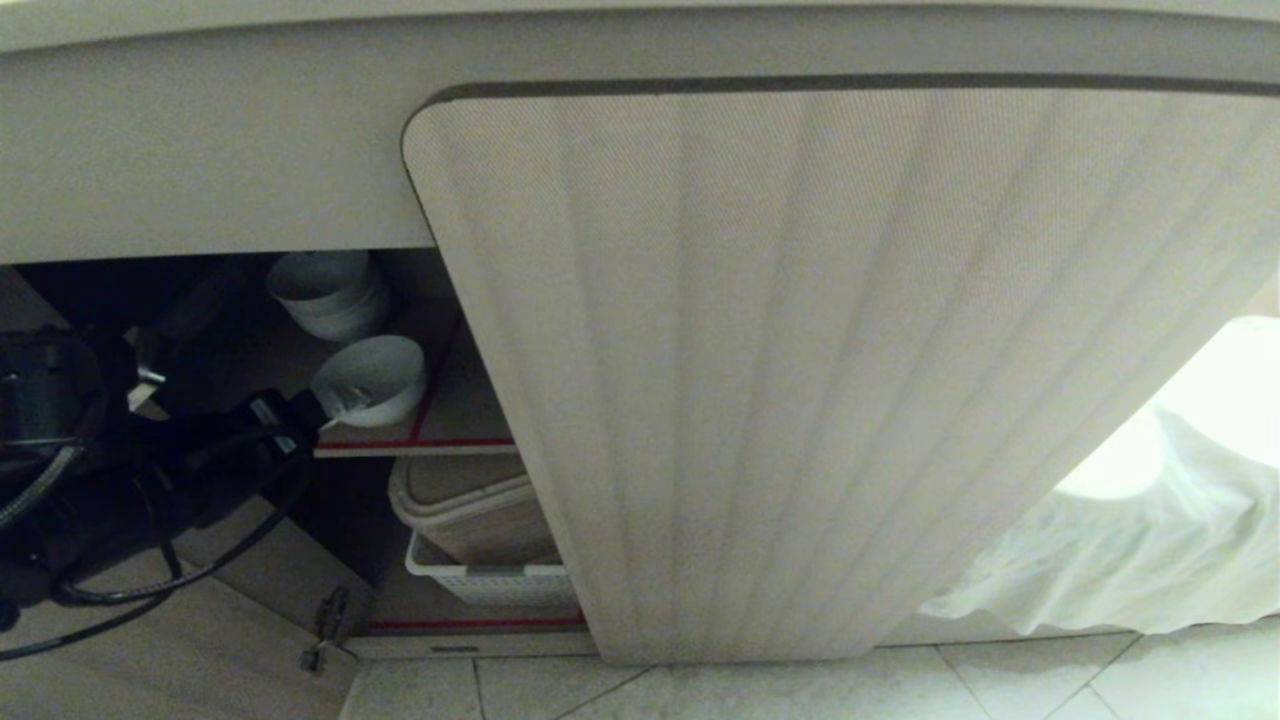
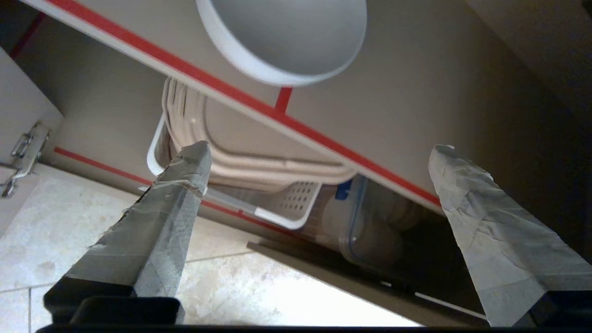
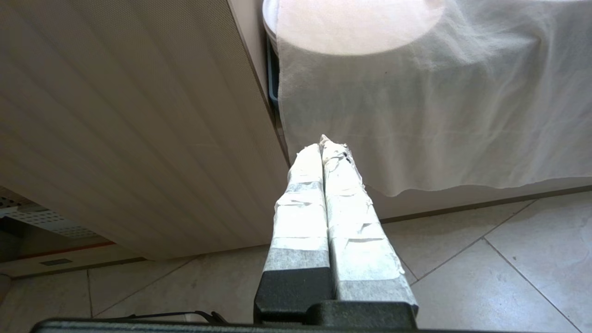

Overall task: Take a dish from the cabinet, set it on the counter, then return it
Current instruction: Take the bowl from the cabinet

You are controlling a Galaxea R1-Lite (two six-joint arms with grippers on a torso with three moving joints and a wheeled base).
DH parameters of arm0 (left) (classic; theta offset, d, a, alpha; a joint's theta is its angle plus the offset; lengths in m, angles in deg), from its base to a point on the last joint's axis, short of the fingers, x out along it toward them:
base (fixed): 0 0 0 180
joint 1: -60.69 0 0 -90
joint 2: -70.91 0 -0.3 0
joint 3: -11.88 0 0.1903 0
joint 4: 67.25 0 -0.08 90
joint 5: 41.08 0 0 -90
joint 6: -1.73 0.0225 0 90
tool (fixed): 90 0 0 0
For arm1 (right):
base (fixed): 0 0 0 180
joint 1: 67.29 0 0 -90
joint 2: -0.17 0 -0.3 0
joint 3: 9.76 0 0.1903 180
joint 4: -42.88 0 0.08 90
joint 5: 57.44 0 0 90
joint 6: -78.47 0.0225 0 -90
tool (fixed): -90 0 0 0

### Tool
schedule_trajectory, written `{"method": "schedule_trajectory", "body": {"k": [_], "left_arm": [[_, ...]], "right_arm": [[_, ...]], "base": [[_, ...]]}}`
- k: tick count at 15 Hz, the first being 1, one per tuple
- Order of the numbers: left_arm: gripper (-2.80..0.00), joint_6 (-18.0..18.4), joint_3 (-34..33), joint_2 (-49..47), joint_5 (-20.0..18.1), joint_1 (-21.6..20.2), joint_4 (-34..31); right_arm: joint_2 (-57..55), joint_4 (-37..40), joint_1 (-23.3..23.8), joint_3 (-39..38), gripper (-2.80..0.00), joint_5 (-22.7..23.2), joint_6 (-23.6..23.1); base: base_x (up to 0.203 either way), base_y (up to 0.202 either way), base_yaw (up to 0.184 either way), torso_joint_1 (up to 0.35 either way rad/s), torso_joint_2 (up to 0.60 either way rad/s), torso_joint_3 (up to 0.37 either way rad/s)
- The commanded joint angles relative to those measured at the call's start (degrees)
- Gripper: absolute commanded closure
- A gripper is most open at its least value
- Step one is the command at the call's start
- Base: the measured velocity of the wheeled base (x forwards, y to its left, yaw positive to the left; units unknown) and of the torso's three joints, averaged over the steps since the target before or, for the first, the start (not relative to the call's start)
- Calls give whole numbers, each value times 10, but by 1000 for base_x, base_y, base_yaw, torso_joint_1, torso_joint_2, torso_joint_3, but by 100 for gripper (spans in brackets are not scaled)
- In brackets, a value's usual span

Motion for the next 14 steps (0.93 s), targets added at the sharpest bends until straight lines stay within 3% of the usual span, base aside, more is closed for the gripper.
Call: {"method": "schedule_trajectory", "body": {"k": [1,8,14], "left_arm": [[-280,-2,13,-24,3,-3,2],[-280,-2,46,-70,8,-35,2],[-280,0,46,-100,9,-35,18]], "right_arm": [[-1,0,0,0,0,0,1],[-1,0,0,0,0,0,1],[-1,0,0,0,0,0,1]], "base": [[0,0,0,0,0,0],[0,0,0,0,0,0],[0,0,0,0,0,0]]}}
